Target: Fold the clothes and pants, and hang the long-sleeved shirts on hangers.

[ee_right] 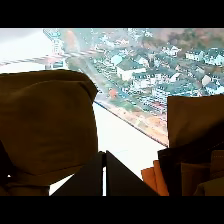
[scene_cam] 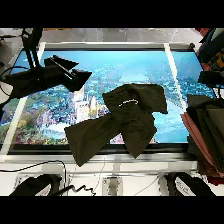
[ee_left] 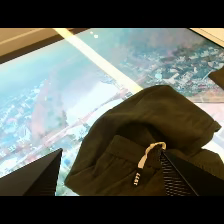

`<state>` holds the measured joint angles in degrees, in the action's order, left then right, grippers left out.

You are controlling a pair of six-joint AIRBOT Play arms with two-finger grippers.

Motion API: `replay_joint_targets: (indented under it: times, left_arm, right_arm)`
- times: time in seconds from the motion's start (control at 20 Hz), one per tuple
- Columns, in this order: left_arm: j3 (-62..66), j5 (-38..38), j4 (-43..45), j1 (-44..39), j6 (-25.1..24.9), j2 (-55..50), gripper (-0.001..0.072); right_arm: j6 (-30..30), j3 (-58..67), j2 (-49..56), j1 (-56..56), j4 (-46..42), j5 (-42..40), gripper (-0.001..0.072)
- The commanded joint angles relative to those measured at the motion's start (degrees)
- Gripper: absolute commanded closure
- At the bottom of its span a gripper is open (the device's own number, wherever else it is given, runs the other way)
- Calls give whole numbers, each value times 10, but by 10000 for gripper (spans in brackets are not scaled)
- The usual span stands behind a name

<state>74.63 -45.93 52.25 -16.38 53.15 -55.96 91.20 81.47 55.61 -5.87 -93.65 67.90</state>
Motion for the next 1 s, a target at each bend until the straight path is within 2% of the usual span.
replay_joint_targets:
  times: [0.0,0.75,0.8,0.95]
  left_arm:
    - [0,0,0,1,0,0,10]
    - [0,0,0,1,0,0,10]
    - [0,0,0,1,0,0,9]
    - [0,0,0,1,0,0,10]
  right_arm:
    - [0,0,0,1,0,0,686]
    - [1,0,0,1,7,-11,685]
    - [-12,0,1,-2,0,-12,686]
    - [-111,-32,14,-32,-10,54,687]
